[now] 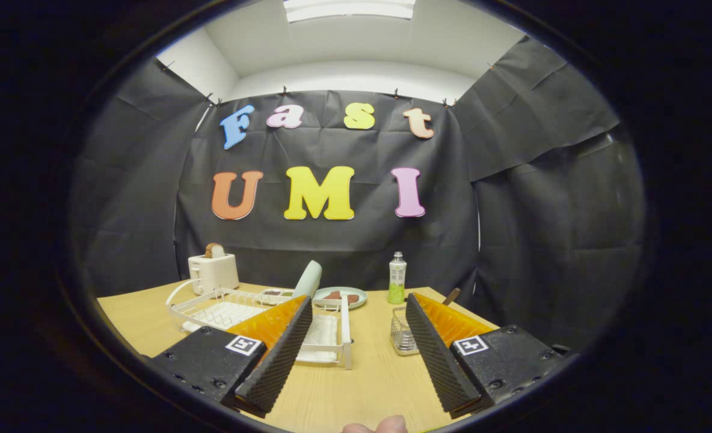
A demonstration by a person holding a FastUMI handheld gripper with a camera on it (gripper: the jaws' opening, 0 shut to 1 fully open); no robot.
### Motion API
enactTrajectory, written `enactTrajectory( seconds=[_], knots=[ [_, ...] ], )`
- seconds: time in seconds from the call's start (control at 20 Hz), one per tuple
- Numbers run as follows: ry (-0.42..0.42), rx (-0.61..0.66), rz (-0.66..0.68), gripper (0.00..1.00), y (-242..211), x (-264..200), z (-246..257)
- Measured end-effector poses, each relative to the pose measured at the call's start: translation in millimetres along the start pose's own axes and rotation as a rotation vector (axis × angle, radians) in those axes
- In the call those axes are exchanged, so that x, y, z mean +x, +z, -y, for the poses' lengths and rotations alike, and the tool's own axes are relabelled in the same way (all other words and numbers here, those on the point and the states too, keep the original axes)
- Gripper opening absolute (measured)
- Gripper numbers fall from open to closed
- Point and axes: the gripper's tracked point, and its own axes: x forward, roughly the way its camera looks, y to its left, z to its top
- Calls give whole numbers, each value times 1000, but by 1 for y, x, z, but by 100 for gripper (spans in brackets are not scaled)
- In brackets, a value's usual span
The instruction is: Take the plate from the dish rack, then take the spoon from the basket and place it into the plate.
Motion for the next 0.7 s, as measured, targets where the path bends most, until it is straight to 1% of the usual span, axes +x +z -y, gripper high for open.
enactTrajectory(
  seconds=[0.1, 0.2, 0.4, 0.5, 0.6, 0.7],
  knots=[
    [29, -1, -32, 100, 4, 4, -1],
    [41, -13, -42, 100, 19, 10, 4],
    [73, -33, -30, 100, 65, 29, 10],
    [71, -32, -16, 100, 91, 47, 14],
    [103, -2, -57, 100, 104, 68, 4],
    [139, -11, -124, 100, 117, 90, -7]
  ],
)
